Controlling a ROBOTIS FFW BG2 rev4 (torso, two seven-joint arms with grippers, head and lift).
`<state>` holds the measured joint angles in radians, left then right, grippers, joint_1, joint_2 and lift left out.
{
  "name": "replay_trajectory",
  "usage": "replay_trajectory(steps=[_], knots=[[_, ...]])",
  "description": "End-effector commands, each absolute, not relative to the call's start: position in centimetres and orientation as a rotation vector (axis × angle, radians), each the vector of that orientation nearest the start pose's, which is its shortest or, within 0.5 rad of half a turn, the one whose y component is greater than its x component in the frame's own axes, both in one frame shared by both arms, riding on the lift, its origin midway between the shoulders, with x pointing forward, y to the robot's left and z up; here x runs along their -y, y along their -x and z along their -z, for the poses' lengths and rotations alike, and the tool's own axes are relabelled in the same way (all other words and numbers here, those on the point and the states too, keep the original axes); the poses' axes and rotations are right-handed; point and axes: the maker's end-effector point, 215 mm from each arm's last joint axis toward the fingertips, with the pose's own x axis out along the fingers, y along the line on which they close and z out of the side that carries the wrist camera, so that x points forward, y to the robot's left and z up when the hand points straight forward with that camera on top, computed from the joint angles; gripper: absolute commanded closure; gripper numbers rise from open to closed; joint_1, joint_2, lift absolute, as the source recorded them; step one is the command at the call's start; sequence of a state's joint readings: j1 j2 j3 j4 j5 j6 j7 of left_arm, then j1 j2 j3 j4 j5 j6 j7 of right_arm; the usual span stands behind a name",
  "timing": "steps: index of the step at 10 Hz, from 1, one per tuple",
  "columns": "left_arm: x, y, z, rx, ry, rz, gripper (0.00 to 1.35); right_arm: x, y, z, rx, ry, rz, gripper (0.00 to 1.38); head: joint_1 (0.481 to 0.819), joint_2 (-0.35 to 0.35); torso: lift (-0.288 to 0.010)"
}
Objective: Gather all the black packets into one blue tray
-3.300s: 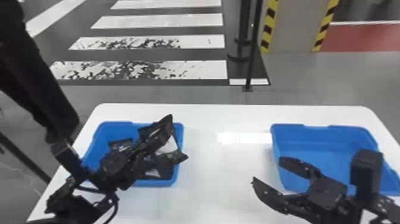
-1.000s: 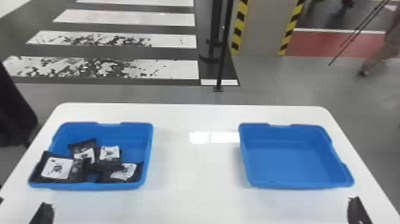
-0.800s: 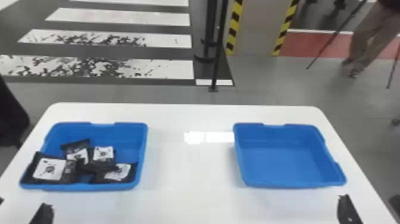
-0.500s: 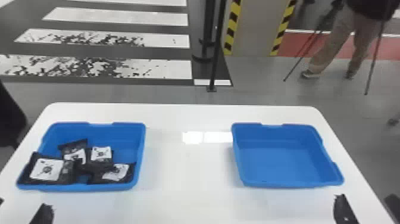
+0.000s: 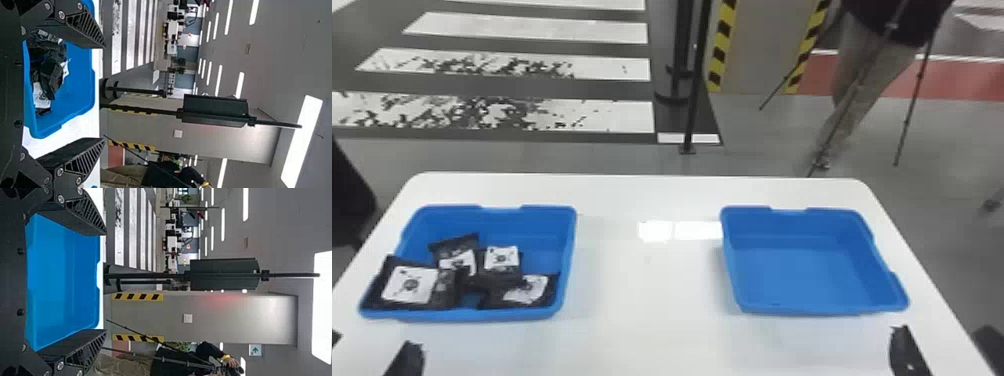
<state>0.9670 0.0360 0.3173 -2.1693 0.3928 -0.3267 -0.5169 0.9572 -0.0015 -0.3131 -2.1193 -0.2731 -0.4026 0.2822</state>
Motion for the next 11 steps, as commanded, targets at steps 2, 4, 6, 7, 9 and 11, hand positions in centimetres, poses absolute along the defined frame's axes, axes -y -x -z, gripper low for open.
replay_trajectory(steps=[2, 4, 6, 7, 9, 11], knots=[[-29.53, -28.67, 30.96, 0.039, 0.086, 0.232, 0.2, 33.87, -28.57, 32.39, 0.029, 0.009, 0.004, 0.15, 0.695, -0.092, -0.11], [-29.54, -28.65, 31.21, 0.032, 0.088, 0.232, 0.2, 33.87, -28.57, 32.39, 0.029, 0.009, 0.004, 0.15, 0.695, -0.091, -0.11], [-29.43, -28.75, 31.04, 0.037, 0.09, 0.233, 0.2, 33.89, -28.57, 32.38, 0.03, 0.007, 0.004, 0.15, 0.695, -0.091, -0.11], [-29.43, -28.76, 30.97, 0.039, 0.088, 0.234, 0.2, 33.89, -28.57, 32.38, 0.03, 0.007, 0.004, 0.15, 0.695, -0.092, -0.11], [-29.56, -28.71, 31.01, 0.039, 0.087, 0.231, 0.2, 33.89, -28.57, 32.38, 0.03, 0.007, 0.004, 0.15, 0.695, -0.092, -0.11], [-29.56, -28.71, 30.95, 0.041, 0.086, 0.231, 0.2, 33.84, -28.63, 32.13, 0.034, 0.008, 0.003, 0.15, 0.695, -0.091, -0.11]])
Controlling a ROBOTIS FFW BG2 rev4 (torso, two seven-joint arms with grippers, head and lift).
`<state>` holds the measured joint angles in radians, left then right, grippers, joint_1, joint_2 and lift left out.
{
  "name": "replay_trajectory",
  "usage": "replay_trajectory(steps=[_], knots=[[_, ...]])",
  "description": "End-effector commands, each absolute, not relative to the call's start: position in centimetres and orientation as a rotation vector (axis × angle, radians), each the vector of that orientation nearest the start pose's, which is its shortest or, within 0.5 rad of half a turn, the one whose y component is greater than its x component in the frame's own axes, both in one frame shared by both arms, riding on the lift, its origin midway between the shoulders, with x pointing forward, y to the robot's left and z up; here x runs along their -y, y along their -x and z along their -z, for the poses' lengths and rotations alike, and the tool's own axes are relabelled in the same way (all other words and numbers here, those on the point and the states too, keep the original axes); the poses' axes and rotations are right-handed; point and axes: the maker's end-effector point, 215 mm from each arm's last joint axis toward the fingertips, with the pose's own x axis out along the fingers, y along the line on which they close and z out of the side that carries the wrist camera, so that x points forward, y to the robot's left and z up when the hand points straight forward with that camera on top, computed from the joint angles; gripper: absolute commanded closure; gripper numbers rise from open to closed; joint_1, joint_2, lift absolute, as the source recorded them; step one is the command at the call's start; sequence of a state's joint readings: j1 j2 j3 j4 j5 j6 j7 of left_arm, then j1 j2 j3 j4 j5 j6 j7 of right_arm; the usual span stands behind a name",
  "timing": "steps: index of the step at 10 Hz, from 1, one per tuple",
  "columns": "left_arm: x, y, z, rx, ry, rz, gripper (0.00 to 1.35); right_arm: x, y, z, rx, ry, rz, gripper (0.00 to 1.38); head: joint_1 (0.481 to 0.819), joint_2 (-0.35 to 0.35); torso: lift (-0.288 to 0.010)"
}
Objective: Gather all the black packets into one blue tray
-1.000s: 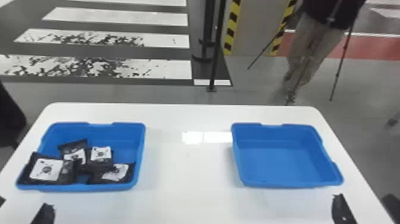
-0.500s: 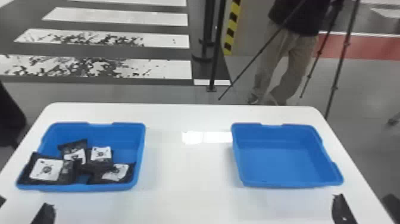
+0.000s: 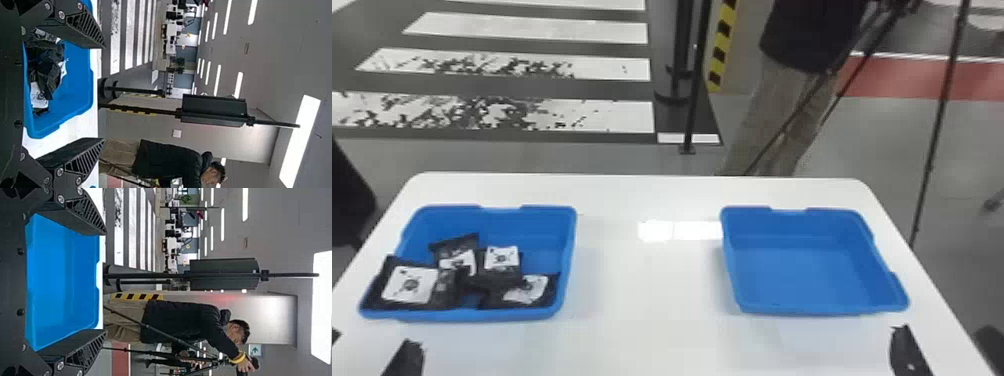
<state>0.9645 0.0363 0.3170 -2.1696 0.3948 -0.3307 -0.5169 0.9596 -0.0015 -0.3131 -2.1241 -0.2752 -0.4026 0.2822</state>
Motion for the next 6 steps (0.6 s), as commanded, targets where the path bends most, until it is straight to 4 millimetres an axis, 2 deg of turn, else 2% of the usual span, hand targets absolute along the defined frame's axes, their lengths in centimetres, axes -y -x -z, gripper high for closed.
replay_trajectory(steps=[1, 6], knots=[[-29.55, -28.74, 30.81, 0.044, 0.087, 0.231, 0.2, 33.84, -28.63, 32.13, 0.034, 0.008, 0.003, 0.15, 0.695, -0.091, -0.11], [-29.69, -28.71, 30.83, 0.045, 0.087, 0.228, 0.2, 33.96, -28.56, 32.35, 0.031, 0.002, 0.007, 0.15, 0.695, -0.089, -0.11]])
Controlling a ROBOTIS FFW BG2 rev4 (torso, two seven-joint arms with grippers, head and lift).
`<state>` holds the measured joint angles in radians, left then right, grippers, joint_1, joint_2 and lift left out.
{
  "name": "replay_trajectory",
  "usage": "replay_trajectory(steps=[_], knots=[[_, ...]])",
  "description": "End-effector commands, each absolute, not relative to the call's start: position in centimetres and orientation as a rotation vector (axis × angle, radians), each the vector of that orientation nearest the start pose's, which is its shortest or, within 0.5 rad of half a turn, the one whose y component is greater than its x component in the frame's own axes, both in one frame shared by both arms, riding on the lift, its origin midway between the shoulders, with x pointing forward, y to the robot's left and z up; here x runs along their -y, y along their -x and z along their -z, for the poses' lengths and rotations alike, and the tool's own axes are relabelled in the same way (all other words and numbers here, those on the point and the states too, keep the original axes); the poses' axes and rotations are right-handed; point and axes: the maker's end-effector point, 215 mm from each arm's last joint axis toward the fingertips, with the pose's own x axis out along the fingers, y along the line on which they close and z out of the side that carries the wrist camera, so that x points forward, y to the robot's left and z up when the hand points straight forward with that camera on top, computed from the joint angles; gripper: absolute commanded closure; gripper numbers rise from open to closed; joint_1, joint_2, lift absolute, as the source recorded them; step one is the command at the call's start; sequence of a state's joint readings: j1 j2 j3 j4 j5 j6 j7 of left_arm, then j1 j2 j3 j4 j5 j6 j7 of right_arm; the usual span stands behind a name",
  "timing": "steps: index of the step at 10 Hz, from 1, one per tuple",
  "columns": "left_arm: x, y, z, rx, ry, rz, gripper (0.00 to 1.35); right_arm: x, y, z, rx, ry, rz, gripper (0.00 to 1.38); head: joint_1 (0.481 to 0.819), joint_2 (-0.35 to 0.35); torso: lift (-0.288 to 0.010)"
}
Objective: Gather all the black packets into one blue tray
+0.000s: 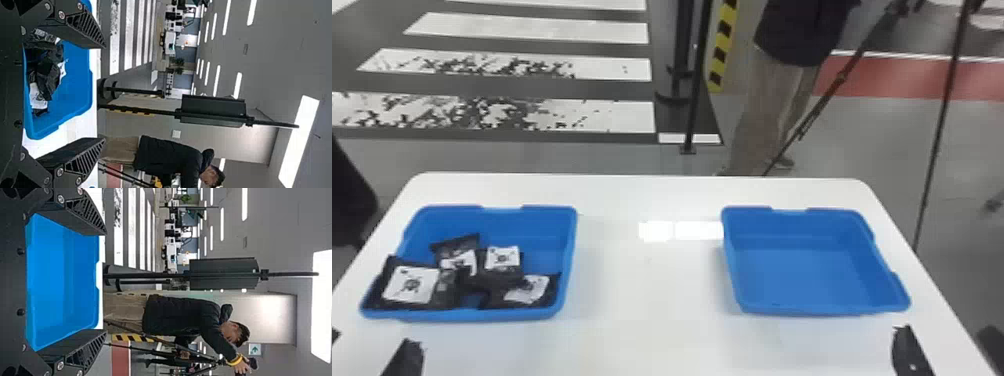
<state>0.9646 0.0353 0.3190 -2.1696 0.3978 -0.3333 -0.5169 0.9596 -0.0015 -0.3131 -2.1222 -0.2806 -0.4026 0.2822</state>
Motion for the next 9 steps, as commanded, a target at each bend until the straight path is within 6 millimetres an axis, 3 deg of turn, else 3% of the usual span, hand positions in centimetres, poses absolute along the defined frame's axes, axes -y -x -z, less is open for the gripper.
replay_trajectory(steps=[1, 9], knots=[[-29.7, -28.63, 30.83, 0.044, 0.086, 0.228, 0.2, 33.91, -28.63, 32.1, 0.036, 0.003, 0.005, 0.15, 0.695, -0.09, -0.11], [-29.68, -28.66, 30.76, 0.045, 0.088, 0.228, 0.2, 33.98, -28.56, 32.33, 0.032, 0.0, 0.007, 0.15, 0.695, -0.09, -0.11]])
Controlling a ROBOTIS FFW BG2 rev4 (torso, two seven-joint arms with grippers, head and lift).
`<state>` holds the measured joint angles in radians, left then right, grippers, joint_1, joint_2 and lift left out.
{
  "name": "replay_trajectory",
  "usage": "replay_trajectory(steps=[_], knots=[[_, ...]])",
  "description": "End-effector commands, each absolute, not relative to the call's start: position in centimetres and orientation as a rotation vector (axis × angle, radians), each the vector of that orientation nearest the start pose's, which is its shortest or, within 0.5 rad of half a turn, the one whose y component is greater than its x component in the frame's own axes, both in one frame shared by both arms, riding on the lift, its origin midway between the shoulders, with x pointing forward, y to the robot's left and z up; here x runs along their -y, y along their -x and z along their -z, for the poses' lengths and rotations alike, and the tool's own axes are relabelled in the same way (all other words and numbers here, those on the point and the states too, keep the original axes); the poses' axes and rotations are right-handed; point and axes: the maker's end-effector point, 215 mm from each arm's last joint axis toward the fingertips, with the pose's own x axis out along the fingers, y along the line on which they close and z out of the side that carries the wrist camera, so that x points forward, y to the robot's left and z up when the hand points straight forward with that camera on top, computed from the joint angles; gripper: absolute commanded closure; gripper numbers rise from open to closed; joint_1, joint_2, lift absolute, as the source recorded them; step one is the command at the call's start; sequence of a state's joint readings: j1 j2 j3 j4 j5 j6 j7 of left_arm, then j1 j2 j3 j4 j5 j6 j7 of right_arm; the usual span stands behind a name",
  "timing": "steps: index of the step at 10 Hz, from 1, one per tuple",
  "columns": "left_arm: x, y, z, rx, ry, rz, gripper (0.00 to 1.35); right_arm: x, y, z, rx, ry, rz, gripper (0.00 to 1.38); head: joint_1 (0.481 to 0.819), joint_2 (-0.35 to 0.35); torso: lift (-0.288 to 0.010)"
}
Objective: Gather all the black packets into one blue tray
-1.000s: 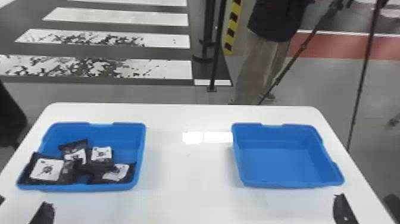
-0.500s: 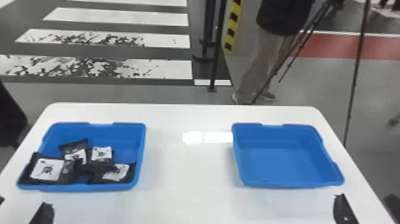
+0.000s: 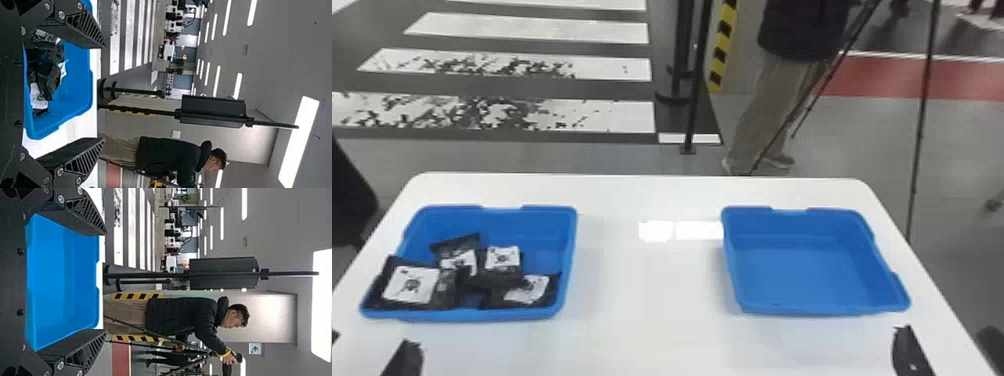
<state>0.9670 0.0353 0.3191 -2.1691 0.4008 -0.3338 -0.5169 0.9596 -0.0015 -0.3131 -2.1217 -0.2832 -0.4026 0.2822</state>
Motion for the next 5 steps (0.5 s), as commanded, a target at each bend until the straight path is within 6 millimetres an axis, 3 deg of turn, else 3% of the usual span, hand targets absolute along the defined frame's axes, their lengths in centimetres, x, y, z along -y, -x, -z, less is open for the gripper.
replay_trajectory(steps=[1, 5], knots=[[-29.71, -28.63, 30.88, 0.043, 0.089, 0.228, 0.2, 33.9, -28.57, 32.35, 0.032, -0.002, 0.006, 0.15, 0.695, -0.09, -0.11], [-29.68, -28.73, 30.69, 0.048, 0.088, 0.228, 0.2, 33.84, -28.63, 32.42, 0.032, -0.004, 0.006, 0.15, 0.695, -0.088, -0.11]])
